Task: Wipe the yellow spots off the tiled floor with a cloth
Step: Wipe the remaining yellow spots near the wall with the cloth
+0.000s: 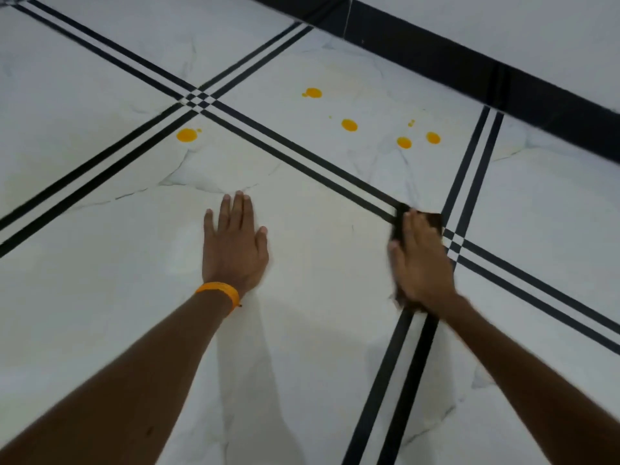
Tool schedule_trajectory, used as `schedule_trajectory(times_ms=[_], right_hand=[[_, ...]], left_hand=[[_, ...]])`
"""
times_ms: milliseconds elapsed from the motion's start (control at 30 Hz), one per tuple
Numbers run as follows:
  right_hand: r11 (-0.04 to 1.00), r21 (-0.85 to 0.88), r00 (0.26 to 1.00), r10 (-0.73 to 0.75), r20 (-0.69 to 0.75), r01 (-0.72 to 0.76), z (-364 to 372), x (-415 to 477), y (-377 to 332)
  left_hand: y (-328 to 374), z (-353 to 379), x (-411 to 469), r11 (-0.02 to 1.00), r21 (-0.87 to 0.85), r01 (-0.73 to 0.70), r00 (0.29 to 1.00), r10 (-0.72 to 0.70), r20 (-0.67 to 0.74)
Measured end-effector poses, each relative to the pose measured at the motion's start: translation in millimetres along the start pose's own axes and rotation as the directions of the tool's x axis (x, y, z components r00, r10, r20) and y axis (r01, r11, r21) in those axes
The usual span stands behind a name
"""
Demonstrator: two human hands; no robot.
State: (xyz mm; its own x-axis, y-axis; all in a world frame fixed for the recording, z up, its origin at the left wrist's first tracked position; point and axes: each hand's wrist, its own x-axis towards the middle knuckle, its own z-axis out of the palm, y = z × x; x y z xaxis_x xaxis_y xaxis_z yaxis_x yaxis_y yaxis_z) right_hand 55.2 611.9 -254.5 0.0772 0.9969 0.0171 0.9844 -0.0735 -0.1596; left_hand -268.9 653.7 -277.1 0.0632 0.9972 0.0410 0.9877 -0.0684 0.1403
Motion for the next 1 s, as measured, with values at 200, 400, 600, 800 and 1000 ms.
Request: schedule_trajectory(times_ms=[200,400,600,800,1000], right_hand=[[0.975,0.030,0.975,0.222,-0.027,-0.221,14,104,-53],[0.968,0.053,0.963,-0.249,0.103,0.244,11,-20,-68],[0.952,0.038,0.953,0.304,-0.013,-0.303,-5,90,15],[0.985,0.040,0.985,-0.169,0.046,0.167,21,31,-92],[0.999,-0.009,0.999,0.040,0.016,-0.040,6,76,-16]], left_hand=[[3,-3,2,0.999,-0.002,0.034,0.999,-0.034,0.025],[2,0,3,0.999,-0.025,0.025,1.000,-0.025,0.005],[2,1,4,0.999,-0.022,0.025,1.000,-0.025,0.001],[0,-1,3,0.999,-0.035,0.027,1.000,-0.027,0.010],[3,0,4,0.999,-0.019,0.027,1.000,-0.027,-0.005]])
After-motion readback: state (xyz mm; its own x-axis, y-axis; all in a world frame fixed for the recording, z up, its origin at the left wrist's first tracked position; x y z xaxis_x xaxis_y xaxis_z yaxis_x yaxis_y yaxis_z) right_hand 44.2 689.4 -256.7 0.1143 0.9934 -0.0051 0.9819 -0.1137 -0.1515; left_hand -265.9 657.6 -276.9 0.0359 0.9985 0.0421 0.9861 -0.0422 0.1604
